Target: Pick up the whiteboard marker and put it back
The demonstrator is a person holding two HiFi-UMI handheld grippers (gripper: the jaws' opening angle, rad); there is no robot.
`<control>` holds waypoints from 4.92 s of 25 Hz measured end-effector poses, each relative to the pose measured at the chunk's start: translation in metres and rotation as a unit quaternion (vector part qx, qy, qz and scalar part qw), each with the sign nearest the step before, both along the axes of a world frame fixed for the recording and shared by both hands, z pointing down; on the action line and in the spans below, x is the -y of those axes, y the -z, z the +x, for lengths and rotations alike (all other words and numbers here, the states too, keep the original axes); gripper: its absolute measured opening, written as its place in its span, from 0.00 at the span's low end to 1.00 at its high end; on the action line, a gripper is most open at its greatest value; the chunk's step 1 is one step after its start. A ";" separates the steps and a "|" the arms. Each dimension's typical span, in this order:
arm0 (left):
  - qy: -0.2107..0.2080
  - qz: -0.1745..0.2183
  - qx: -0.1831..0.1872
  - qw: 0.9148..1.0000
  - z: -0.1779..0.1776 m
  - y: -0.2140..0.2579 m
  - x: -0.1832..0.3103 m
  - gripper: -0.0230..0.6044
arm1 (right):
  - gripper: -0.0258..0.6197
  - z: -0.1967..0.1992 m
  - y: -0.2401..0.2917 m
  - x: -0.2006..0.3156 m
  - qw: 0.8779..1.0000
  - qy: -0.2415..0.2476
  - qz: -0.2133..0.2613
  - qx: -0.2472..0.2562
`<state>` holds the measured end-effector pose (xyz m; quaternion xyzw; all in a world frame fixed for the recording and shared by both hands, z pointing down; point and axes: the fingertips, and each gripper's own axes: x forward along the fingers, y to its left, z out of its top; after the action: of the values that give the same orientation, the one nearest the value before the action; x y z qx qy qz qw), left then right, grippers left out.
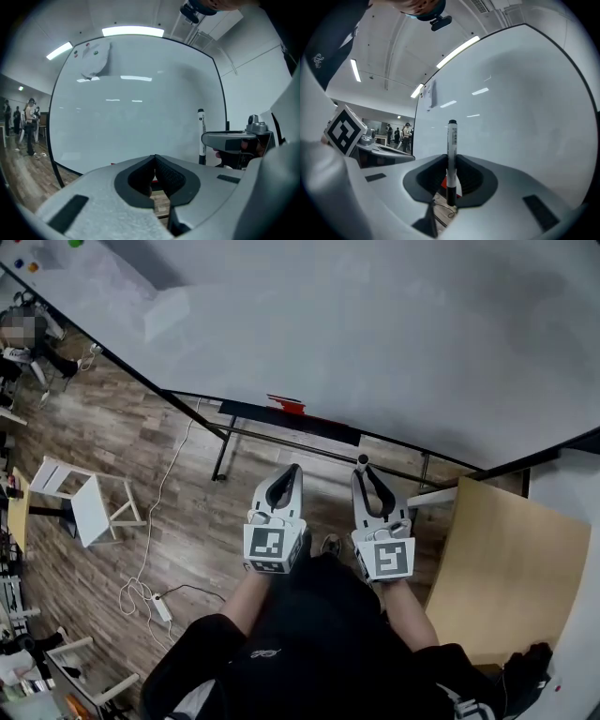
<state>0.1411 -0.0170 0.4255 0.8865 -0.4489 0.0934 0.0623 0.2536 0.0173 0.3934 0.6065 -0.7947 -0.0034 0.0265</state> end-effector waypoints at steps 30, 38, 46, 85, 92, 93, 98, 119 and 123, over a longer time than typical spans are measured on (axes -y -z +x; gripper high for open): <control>0.127 -0.047 -0.025 0.990 -0.273 -0.035 0.057 0.04 | 0.12 -0.266 -0.045 0.108 0.968 0.148 -0.068 -0.190; 0.096 -0.054 -0.043 0.993 -0.340 -0.049 0.093 0.04 | 0.12 -0.316 -0.071 0.145 0.942 0.127 -0.136 -0.279; 0.106 -0.103 -0.065 0.987 -0.364 -0.085 0.125 0.04 | 0.12 -0.334 -0.094 0.194 0.901 0.130 -0.178 -0.373; 0.143 -0.181 -0.028 0.973 -0.403 -0.156 0.230 0.05 | 0.12 -0.333 -0.270 0.316 0.760 0.195 -0.367 -0.499; 0.146 -0.184 -0.027 0.972 -0.401 -0.155 0.231 0.05 | 0.14 -0.333 -0.269 0.316 0.761 0.201 -0.362 -0.499; 0.147 -0.184 -0.027 0.972 -0.399 -0.155 0.232 0.05 | 0.14 -0.332 -0.270 0.316 0.762 0.202 -0.361 -0.499; 0.144 -0.181 -0.024 0.973 -0.394 -0.153 0.231 0.05 | 0.21 -0.327 -0.267 0.321 0.771 0.191 -0.354 -0.494; 0.079 -0.131 -0.031 0.988 -0.359 -0.116 0.202 0.04 | 0.07 -0.325 -0.154 0.270 0.938 0.062 -0.221 -0.259; 0.074 -0.117 -0.038 0.990 -0.356 -0.100 0.189 0.04 | 0.06 -0.324 -0.131 0.250 0.959 0.041 -0.188 -0.209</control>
<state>-0.2147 -0.2061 0.5252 0.8406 -0.4962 0.1069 0.1891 -0.0706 -0.2326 0.5240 0.5436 -0.7816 0.0182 0.3054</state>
